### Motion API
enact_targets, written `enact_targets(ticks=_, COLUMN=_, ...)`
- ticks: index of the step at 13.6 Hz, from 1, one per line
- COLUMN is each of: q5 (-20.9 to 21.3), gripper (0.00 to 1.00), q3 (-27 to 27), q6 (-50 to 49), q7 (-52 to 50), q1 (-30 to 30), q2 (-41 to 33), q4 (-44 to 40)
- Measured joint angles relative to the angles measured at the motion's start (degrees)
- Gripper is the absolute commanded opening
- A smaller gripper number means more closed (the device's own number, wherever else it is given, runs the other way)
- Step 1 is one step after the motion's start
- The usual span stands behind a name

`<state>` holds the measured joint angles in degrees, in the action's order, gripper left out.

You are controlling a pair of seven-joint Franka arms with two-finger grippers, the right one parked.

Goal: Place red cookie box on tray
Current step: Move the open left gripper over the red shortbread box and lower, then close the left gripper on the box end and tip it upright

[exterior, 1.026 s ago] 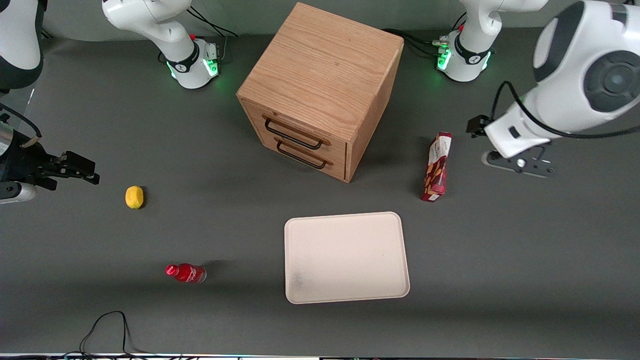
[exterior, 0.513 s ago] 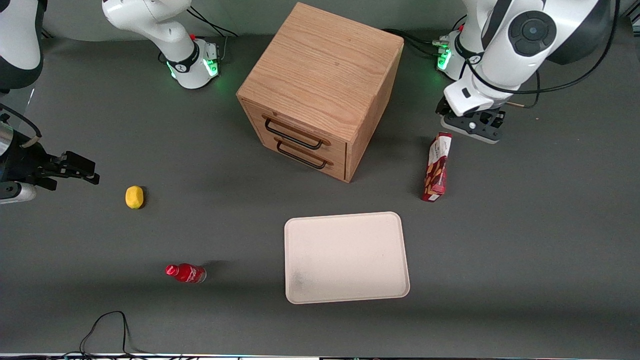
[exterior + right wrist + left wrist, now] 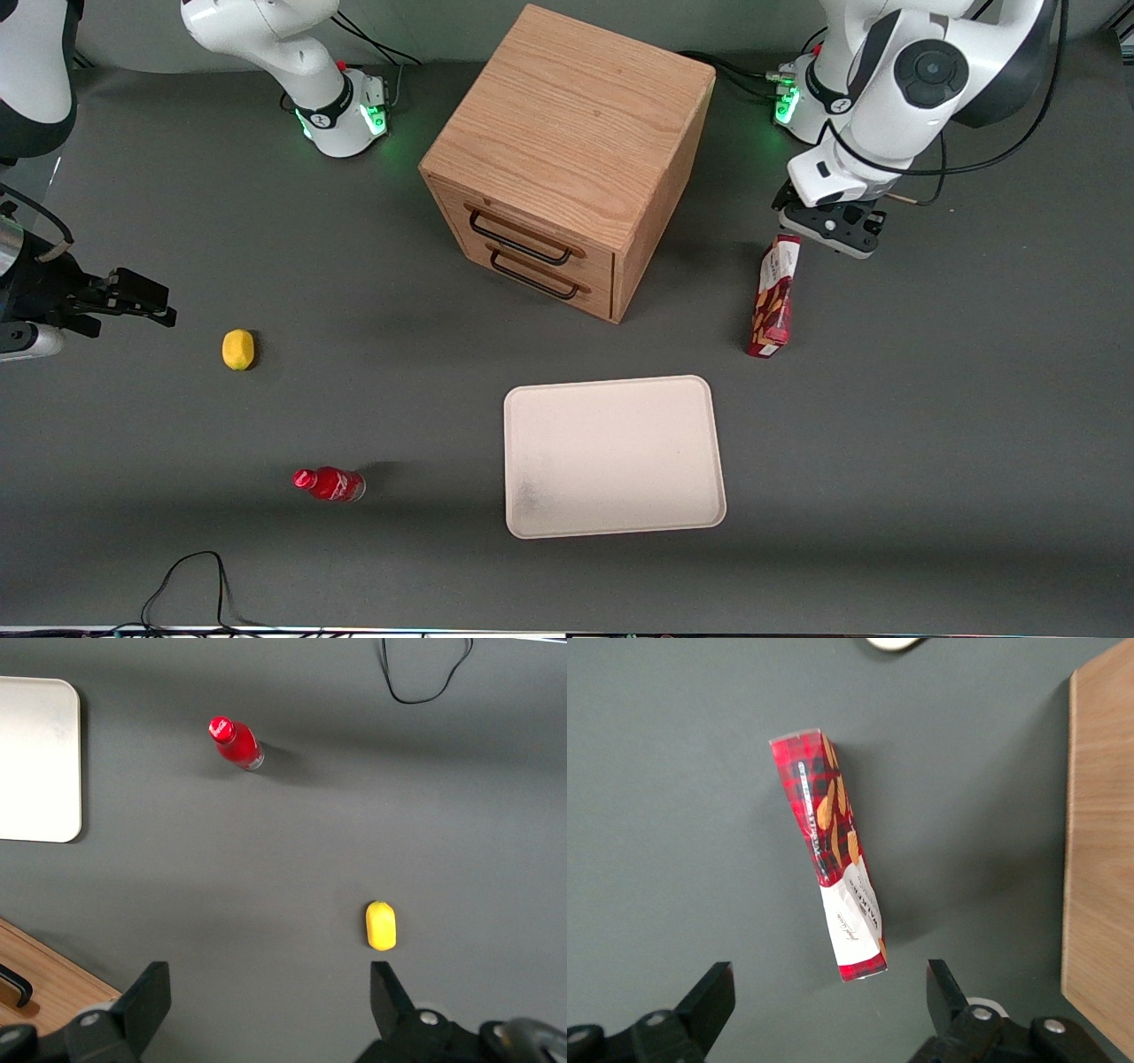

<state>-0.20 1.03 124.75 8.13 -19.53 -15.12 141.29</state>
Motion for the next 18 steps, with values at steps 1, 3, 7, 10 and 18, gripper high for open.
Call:
enact_targets(ticks=1, q5=0.00, gripper=0.97, q3=-0.09, q6=1.69, q7=0.00, q1=0.01, q2=0.91, q4=0.81)
enact_targets(ticks=3, q5=0.00, gripper=0.97, q3=-0.28, q6=6.41, q7=0.00, q1=0.30, q2=4.24, q4=1.53)
enact_targets(ticks=7, q5=-0.01, gripper=0.97, q3=-0.52, q6=16.33, q7=0.00, q1=0.46, q2=13.90, q4=1.81)
enact_targets(ticks=10, q5=-0.03, gripper=0.97, q3=-0.54, q6=19.13, q7=0.00, q1=0.50, q2=16.85, q4=2.25)
enact_targets(ticks=18, q5=-0.06, gripper=0.94, q3=-0.54, q6=20.68, q7=0.01, q1=0.58, q2=20.12, q4=2.39)
